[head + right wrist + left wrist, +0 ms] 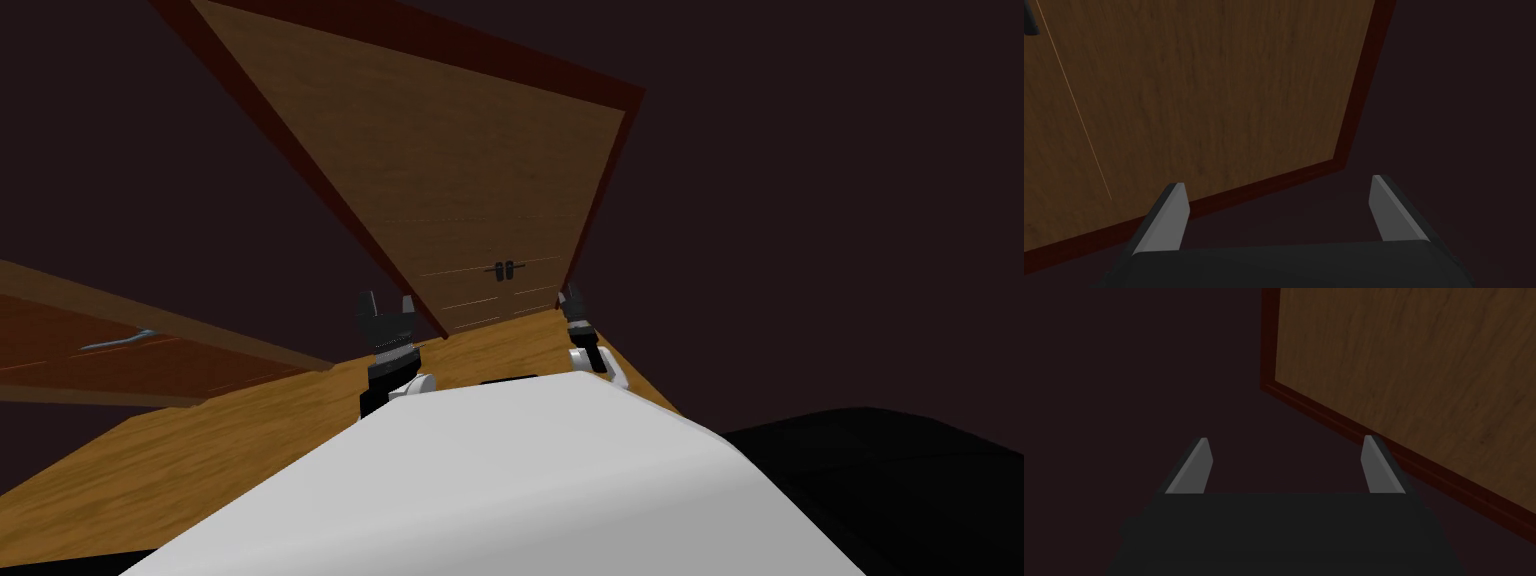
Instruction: Pull the door open
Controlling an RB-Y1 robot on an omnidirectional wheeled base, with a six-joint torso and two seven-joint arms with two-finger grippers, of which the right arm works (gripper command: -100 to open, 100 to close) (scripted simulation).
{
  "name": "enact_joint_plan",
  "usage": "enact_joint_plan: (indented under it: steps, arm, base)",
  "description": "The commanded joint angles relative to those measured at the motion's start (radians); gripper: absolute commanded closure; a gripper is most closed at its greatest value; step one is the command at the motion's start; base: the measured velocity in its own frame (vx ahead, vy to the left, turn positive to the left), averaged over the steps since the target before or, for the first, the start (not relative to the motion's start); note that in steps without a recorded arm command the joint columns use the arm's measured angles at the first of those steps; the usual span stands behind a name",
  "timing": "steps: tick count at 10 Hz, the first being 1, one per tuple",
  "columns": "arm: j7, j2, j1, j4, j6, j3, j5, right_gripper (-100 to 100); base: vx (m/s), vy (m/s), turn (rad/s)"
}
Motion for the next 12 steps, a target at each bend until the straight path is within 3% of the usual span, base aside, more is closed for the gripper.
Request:
enact_joint_plan:
  steps: [1, 4, 12]
  arm:
    - [-0.013, -0.007, -0.011, 0.028, 0.008, -0.004, 0.009, -100]
    - [-0.035, -0.02, -0.034, 0.08, 0.021, -0.01, 0.025, -100]
    - [-0.121, -0.062, -0.122, 0.283, 0.072, -0.037, 0.087, -100]
  base:
    - [0.122, 0.03, 0.074]
    - [0.108, 0.019, 0.067]
    - [0.153, 0.019, 0.101]
